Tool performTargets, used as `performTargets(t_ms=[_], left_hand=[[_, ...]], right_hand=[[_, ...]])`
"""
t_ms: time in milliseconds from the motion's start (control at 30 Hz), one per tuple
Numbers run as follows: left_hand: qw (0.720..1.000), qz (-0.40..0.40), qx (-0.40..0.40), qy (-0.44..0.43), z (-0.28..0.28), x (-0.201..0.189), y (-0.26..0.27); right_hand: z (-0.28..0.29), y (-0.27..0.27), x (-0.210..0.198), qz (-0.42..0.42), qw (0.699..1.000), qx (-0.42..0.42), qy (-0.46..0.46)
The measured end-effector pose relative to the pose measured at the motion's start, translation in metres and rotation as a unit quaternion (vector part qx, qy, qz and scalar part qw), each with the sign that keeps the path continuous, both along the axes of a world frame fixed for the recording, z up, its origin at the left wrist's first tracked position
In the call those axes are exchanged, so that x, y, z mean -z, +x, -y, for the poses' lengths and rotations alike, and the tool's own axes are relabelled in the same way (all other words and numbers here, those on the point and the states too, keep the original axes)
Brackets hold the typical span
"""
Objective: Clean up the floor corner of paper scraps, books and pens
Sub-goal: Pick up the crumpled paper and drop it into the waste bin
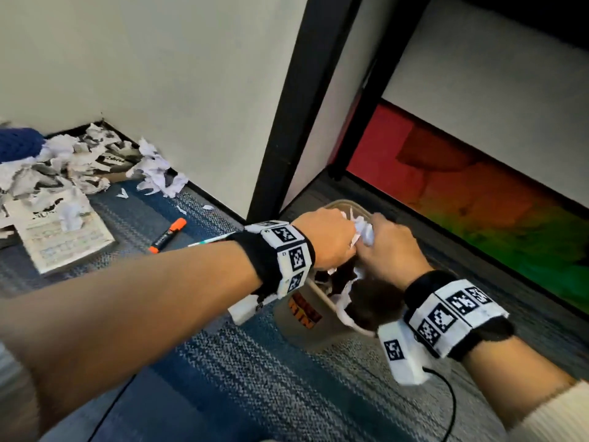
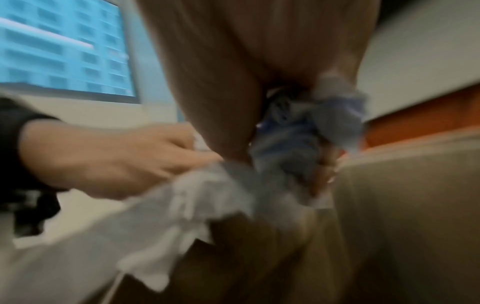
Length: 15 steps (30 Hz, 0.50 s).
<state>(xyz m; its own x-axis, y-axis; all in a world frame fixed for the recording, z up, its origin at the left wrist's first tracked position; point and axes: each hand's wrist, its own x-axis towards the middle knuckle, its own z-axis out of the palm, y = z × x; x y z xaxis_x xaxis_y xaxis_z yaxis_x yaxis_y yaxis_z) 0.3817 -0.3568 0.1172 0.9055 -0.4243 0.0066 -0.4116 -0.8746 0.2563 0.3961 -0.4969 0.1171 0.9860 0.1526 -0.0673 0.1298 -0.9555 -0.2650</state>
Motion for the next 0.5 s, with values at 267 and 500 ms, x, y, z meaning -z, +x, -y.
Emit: performTargets(t_ms=[267, 500], left_hand=[[0.984, -0.171, -0.035, 0.028, 0.002, 0.014, 0.026], [0.993, -0.09, -0.023, -0.078, -0.047, -0.021, 0.014]], right_hand=[[0.015, 0.023, 0.005, -0.103, 0.993, -0.051, -0.021], [-0.014, 0.014, -0.036, -0.013, 0.989, -0.144, -0.04]])
